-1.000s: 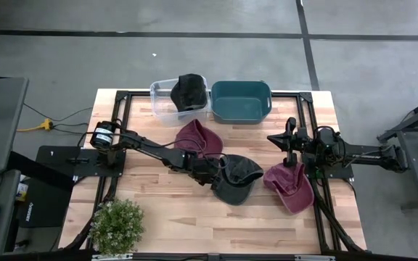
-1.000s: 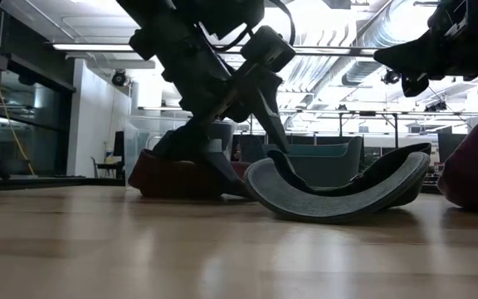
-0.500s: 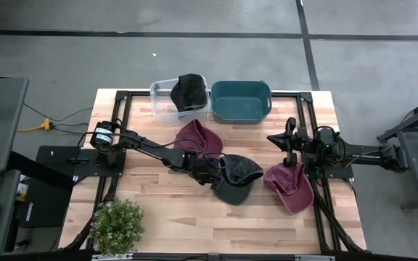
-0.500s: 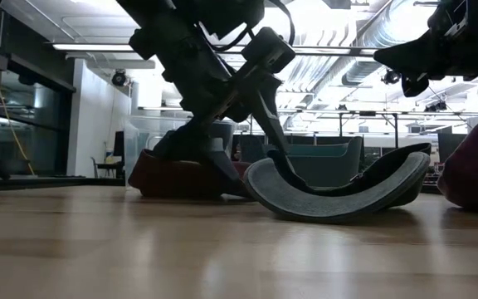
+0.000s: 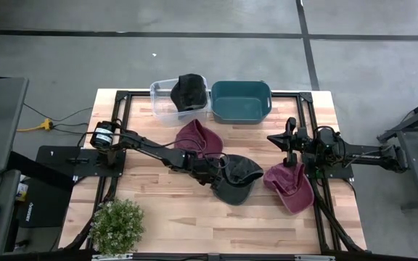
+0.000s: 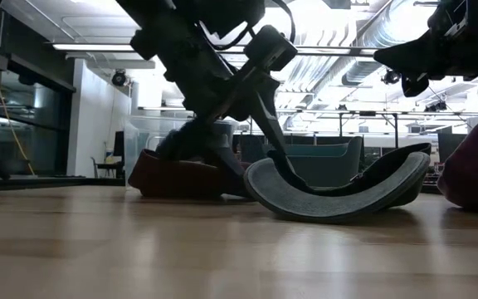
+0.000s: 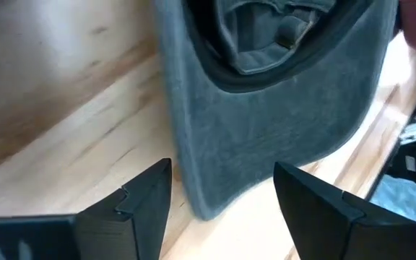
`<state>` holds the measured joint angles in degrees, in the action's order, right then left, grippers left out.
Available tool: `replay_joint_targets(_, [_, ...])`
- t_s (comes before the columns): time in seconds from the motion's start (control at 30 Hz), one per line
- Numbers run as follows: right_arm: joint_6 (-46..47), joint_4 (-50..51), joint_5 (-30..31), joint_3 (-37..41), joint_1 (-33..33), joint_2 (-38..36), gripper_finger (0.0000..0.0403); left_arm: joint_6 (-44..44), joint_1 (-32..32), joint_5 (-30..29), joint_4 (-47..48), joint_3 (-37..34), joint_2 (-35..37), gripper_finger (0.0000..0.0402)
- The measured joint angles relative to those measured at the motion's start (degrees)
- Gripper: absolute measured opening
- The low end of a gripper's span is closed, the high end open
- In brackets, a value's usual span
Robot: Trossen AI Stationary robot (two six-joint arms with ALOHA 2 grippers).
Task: Pick & Place hat
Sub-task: Put the black cap into the transparent bin
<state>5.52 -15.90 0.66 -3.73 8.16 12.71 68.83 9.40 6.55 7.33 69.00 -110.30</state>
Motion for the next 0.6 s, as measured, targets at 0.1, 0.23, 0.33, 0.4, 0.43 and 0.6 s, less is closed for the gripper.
replay_joint_targets(0.1, [0.0,0.1,0.0,0.0,0.0,0.0,0.0001,0.2,0.0,0.9,-0.3,-0.4,-1.8,0.0224])
replay_joint_targets(0.23, [0.0,0.2,0.0,0.0,0.0,0.2,0.0001,0.2,0.0,1.9,-1.3,0.1,-1.3,0.0224])
replay_joint_targets(0.33, [0.0,0.3,0.0,0.0,0.0,0.3,0.0001,0.2,0.0,1.6,-0.8,-0.1,-1.5,0.0224])
replay_joint_targets(0.4, [0.0,0.3,0.0,0.0,0.0,0.4,0.0001,0.0,0.0,1.6,-1.3,-0.1,-1.5,0.0224])
replay_joint_targets(0.43, [0.0,0.3,0.0,0.0,0.0,0.4,0.0001,0.0,0.0,1.6,-1.4,-0.1,-1.5,0.0224])
replay_joint_targets(0.6, [0.0,0.3,0.0,0.0,0.0,0.4,0.0001,0.0,0.0,1.6,-1.2,-0.1,-1.5,0.0224])
